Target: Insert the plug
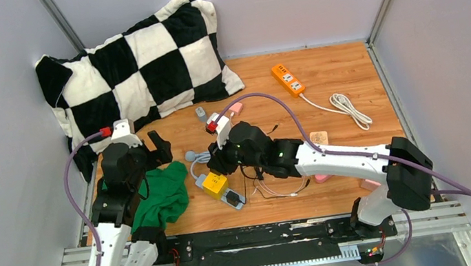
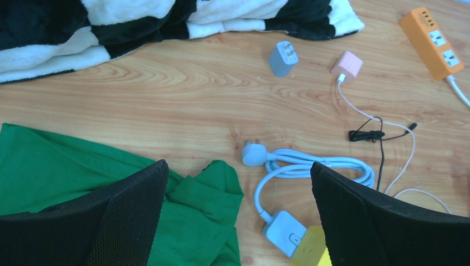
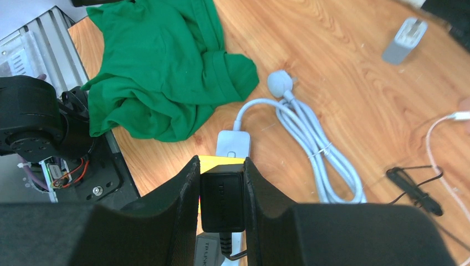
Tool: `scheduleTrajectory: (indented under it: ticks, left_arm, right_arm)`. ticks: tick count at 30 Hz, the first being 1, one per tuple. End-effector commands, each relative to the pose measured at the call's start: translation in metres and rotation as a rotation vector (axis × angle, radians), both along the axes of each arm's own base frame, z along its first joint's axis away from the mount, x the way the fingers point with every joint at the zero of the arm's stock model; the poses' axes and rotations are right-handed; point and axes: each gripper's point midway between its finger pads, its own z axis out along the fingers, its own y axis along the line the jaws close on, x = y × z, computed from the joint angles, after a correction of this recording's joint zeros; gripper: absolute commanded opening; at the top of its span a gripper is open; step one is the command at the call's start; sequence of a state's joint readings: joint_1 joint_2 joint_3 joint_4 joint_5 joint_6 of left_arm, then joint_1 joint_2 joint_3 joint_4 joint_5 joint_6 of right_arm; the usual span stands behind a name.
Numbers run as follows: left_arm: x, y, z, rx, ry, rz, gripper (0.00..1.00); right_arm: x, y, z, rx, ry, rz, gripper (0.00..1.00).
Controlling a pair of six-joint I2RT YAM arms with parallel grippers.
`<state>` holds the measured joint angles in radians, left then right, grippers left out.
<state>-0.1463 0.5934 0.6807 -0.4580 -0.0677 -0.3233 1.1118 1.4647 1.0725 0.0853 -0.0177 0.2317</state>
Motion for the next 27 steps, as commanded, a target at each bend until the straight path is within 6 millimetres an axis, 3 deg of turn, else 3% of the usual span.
scheduleTrajectory:
  ticks: [1, 27]
  left_arm:
    - [-0.003, 0.009, -0.006, 0.055, -0.009, 0.013, 1.00]
    - [-0.009, 0.010, -0.006, 0.065, -0.014, 0.012, 1.00]
  right_arm:
    - [0.008, -0.005, -0.009, 0.000, 0.065, -0.093, 0.00]
    - [-0.006, 0.009, -0.039, -0.024, 0.168, -0.100, 0.00]
